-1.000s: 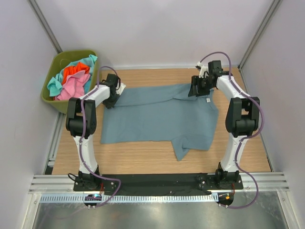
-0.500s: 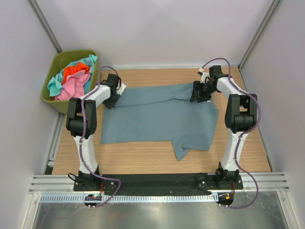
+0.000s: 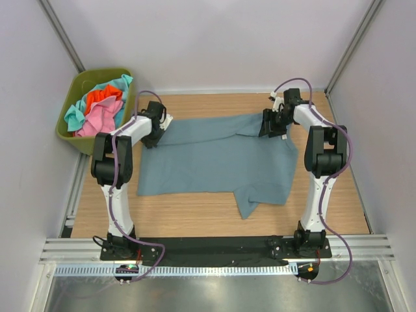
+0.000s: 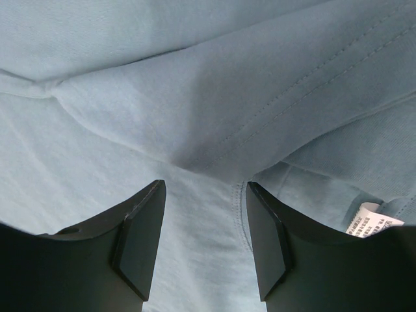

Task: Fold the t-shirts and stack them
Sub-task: Fold the tshirt

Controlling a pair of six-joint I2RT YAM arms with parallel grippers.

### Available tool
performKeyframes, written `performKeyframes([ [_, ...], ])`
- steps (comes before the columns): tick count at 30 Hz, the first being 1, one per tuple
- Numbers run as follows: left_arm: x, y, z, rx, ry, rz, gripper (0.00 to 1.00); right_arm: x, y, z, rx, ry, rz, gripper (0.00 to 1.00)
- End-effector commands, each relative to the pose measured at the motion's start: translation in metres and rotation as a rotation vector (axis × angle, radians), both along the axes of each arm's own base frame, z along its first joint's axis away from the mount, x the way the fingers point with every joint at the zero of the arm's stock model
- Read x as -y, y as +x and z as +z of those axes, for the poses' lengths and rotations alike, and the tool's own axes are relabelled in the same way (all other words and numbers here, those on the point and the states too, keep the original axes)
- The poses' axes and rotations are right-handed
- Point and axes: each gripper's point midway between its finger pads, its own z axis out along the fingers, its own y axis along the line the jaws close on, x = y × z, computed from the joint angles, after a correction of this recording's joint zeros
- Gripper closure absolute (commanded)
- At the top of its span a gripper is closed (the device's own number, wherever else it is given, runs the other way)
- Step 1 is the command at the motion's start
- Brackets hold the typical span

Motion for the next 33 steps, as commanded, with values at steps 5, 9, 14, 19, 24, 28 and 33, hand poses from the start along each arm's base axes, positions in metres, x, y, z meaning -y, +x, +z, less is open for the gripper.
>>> performKeyframes([
  [5, 0.002, 0.006, 0.003, 0.022, 0.007, 0.001, 1.0, -0.001, 0.02, 0.014, 0.077, 0.003, 0.009, 0.56],
  [9, 0.003, 0.006, 0.003, 0.022, 0.007, -0.001, 1.0, -0.003, 0.021, 0.017, 0.087, 0.014, 0.012, 0.64],
  [14, 0.004, 0.006, 0.003, 0.023, 0.007, -0.005, 1.0, -0.004, 0.021, 0.016, 0.091, 0.015, 0.014, 0.64],
  [19, 0.006, 0.007, 0.003, 0.025, 0.007, -0.008, 1.0, -0.008, 0.023, 0.013, 0.1, 0.016, 0.025, 0.77],
  [24, 0.005, 0.007, 0.004, 0.027, 0.009, -0.006, 1.0, -0.011, 0.027, 0.013, 0.113, 0.01, 0.042, 0.91],
  [28, 0.006, 0.008, 0.006, 0.031, 0.009, -0.009, 1.0, -0.011, 0.024, 0.027, 0.126, 0.006, 0.049, 0.98],
  [33, 0.006, 0.011, 0.008, 0.043, 0.009, -0.012, 1.0, -0.02, -0.001, 0.062, 0.132, 0.07, 0.041, 0.99],
])
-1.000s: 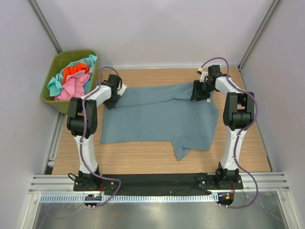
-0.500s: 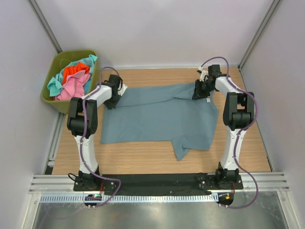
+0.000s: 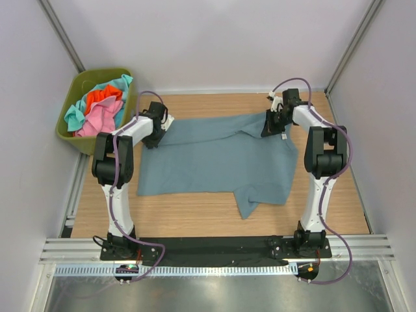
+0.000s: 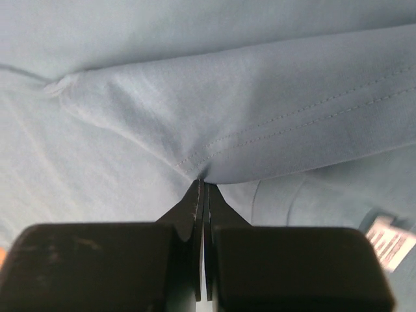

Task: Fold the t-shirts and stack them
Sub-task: Fold the tshirt

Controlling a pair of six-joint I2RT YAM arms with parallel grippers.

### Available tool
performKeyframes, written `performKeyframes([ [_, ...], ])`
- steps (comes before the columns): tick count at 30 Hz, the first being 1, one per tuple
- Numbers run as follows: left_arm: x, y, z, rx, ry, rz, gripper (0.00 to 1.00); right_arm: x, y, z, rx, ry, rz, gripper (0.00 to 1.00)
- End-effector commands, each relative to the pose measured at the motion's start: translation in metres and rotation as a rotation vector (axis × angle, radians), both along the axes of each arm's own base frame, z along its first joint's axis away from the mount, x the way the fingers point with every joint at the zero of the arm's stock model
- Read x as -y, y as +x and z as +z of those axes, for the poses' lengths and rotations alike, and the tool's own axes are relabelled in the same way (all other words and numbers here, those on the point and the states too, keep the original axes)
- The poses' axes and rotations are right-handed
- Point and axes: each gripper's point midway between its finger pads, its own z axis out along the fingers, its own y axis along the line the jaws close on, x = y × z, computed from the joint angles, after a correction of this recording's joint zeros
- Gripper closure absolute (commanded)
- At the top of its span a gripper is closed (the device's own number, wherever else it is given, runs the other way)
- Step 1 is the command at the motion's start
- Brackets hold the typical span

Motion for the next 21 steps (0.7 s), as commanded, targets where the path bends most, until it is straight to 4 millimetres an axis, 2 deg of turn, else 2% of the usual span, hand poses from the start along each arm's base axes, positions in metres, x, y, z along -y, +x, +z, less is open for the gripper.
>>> performKeyframes([
  [1, 0.003, 0.012, 0.01, 0.046, -0.004, -0.003, 1.0, -0.012, -0.012, 0.063, 0.091, 0.065, 0.011, 0.98],
  [2, 0.004, 0.013, 0.01, 0.049, -0.006, -0.006, 1.0, -0.013, -0.022, 0.059, 0.061, 0.078, -0.001, 0.99],
  [3, 0.004, 0.014, 0.011, 0.052, -0.012, -0.004, 1.0, -0.016, -0.028, 0.071, 0.081, 0.088, 0.006, 0.98],
  [6, 0.006, 0.017, 0.012, 0.057, -0.016, -0.007, 1.0, -0.021, -0.051, 0.07, 0.038, 0.116, -0.008, 0.98],
  [7, 0.007, 0.018, 0.014, 0.062, -0.017, -0.006, 1.0, -0.023, -0.056, 0.078, 0.049, 0.124, -0.007, 0.99],
  [10, 0.007, 0.019, 0.013, 0.063, -0.02, -0.007, 1.0, -0.029, -0.078, 0.072, 0.011, 0.141, -0.005, 0.99],
  [13, 0.008, 0.02, 0.014, 0.066, -0.026, -0.004, 1.0, -0.038, -0.091, 0.069, -0.015, 0.165, 0.019, 0.98],
  [14, 0.008, 0.02, 0.015, 0.069, -0.026, -0.004, 1.0, -0.04, -0.093, 0.069, -0.021, 0.171, 0.021, 0.95],
  [16, 0.008, 0.021, 0.015, 0.071, -0.025, -0.003, 1.0, -0.036, -0.088, 0.072, -0.01, 0.153, -0.007, 0.82],
  [17, 0.008, 0.021, 0.015, 0.071, -0.025, -0.001, 1.0, -0.034, -0.084, 0.074, 0.004, 0.14, -0.013, 0.65],
  [19, 0.008, 0.022, 0.017, 0.076, -0.023, -0.004, 1.0, -0.026, -0.068, 0.086, 0.062, 0.099, -0.025, 0.51],
  [21, 0.007, 0.021, 0.017, 0.073, -0.021, -0.003, 1.0, -0.009, -0.054, 0.085, 0.09, 0.036, -0.061, 0.49],
])
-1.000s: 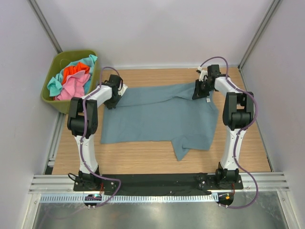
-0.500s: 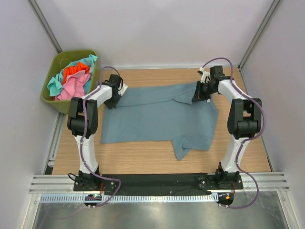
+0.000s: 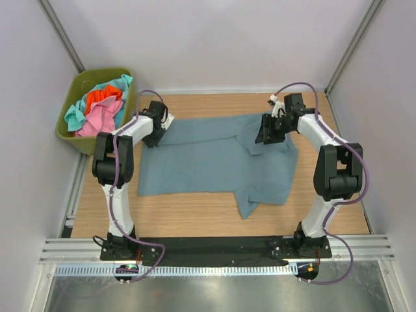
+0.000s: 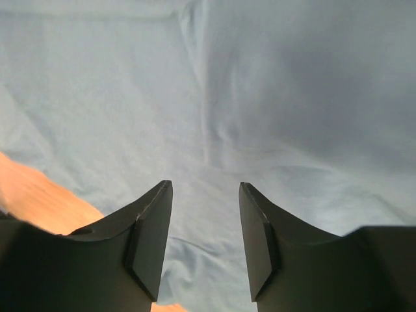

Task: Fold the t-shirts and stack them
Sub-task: Fold the tshirt

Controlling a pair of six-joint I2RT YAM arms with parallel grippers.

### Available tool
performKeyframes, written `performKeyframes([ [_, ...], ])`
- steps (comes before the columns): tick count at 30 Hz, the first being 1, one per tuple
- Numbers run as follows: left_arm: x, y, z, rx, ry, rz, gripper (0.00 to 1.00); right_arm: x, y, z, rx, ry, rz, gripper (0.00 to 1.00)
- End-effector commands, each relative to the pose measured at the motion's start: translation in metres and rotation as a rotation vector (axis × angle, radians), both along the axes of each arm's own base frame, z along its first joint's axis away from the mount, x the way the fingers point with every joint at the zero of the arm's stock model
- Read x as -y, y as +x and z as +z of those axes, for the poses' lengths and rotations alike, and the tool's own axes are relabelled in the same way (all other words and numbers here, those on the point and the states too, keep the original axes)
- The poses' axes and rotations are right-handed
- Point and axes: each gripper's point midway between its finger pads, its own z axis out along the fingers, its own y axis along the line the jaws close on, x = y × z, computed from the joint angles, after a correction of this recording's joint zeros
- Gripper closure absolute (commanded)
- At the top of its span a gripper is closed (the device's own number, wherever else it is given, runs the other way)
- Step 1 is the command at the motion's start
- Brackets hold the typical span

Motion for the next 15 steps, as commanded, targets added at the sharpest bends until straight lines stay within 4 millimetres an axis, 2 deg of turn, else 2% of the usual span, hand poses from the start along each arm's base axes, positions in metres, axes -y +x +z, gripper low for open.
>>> performKeyframes([
  [1, 0.006, 0.016, 0.015, 0.063, -0.017, -0.001, 1.0, 0.026, 0.041, 0.034, 0.15, -0.081, -0.068, 0.48],
  [3, 0.006, 0.016, 0.015, 0.063, -0.014, -0.003, 1.0, 0.039, 0.051, 0.027, 0.144, -0.107, -0.101, 0.48],
  [4, 0.005, 0.015, 0.014, 0.059, -0.014, -0.002, 1.0, 0.058, 0.057, 0.028, 0.152, -0.126, -0.138, 0.48],
  [7, 0.005, 0.014, 0.013, 0.056, -0.013, -0.003, 1.0, 0.088, 0.066, 0.011, 0.134, -0.195, -0.187, 0.48],
  [10, 0.005, 0.013, 0.012, 0.051, -0.013, -0.002, 1.0, 0.11, 0.069, -0.004, 0.111, -0.221, -0.204, 0.48],
  [15, 0.005, 0.013, 0.01, 0.047, -0.011, -0.003, 1.0, 0.125, 0.06, -0.023, 0.06, -0.21, -0.192, 0.48],
])
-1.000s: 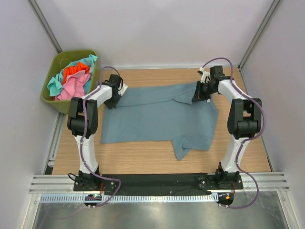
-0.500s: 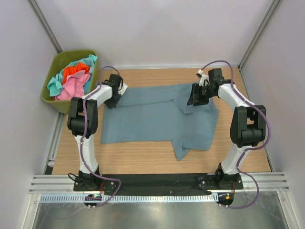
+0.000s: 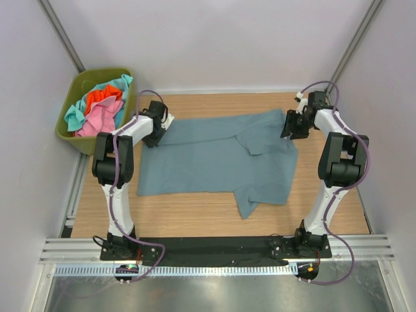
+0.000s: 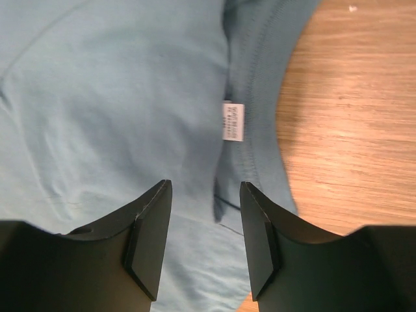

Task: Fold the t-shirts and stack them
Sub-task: Fold the tshirt

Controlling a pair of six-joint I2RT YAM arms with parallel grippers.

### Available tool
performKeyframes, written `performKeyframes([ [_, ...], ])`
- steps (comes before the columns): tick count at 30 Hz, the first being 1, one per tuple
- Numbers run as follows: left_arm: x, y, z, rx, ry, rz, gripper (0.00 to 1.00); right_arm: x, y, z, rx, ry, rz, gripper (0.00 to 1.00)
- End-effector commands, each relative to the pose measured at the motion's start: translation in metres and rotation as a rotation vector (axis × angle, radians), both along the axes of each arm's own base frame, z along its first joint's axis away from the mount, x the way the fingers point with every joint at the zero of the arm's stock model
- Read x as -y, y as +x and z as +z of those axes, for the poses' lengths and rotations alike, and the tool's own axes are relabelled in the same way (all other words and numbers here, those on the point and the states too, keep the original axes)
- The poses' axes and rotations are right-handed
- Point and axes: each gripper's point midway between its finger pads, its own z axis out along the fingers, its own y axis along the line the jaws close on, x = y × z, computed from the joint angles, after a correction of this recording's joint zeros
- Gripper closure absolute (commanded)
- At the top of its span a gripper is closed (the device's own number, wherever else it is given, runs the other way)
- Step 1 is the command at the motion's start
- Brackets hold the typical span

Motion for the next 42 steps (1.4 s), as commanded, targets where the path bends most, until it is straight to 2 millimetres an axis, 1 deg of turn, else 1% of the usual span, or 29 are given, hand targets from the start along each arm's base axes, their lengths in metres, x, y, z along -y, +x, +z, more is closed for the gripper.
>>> performKeyframes([
  [1, 0.005, 0.013, 0.01, 0.047, -0.011, -0.005, 1.0, 0.007, 0.002, 0.004, 0.019, -0.004, 0.033, 0.48],
  [2, 0.005, 0.013, 0.01, 0.047, -0.01, -0.003, 1.0, 0.011, 0.0, 0.003, 0.016, 0.007, 0.025, 0.48],
  [3, 0.005, 0.013, 0.01, 0.046, -0.01, -0.003, 1.0, 0.011, -0.001, 0.002, 0.015, 0.02, 0.027, 0.48],
  [5, 0.004, 0.013, 0.008, 0.043, -0.01, -0.002, 1.0, 0.006, -0.004, 0.001, 0.016, 0.081, 0.049, 0.47],
  [7, 0.004, 0.012, 0.008, 0.041, -0.011, 0.0, 1.0, 0.006, -0.006, 0.001, 0.016, 0.102, 0.06, 0.47],
  [11, 0.004, 0.012, 0.009, 0.041, -0.006, -0.005, 1.0, -0.005, -0.01, 0.0, 0.0, 0.175, 0.097, 0.46],
  [16, 0.003, 0.011, 0.009, 0.039, -0.002, -0.002, 1.0, -0.013, -0.019, -0.007, -0.038, 0.232, 0.129, 0.46],
  [21, 0.002, 0.011, 0.009, 0.039, 0.002, -0.003, 1.0, -0.018, -0.024, -0.005, -0.043, 0.288, 0.145, 0.46],
  [24, 0.002, 0.01, 0.008, 0.036, 0.004, -0.003, 1.0, -0.017, -0.023, -0.004, -0.04, 0.292, 0.144, 0.46],
  [29, 0.003, 0.01, 0.009, 0.036, 0.01, -0.01, 1.0, -0.012, -0.029, -0.011, -0.064, 0.285, 0.143, 0.46],
  [37, 0.004, 0.011, 0.006, 0.033, 0.009, -0.012, 1.0, -0.013, -0.034, -0.018, -0.08, 0.288, 0.156, 0.46],
  [41, 0.006, 0.011, 0.007, 0.033, 0.013, -0.018, 1.0, -0.012, -0.035, -0.023, -0.086, 0.286, 0.157, 0.47],
  [42, 0.006, 0.011, 0.007, 0.035, 0.014, -0.019, 1.0, -0.012, -0.035, -0.025, -0.092, 0.286, 0.162, 0.49],
])
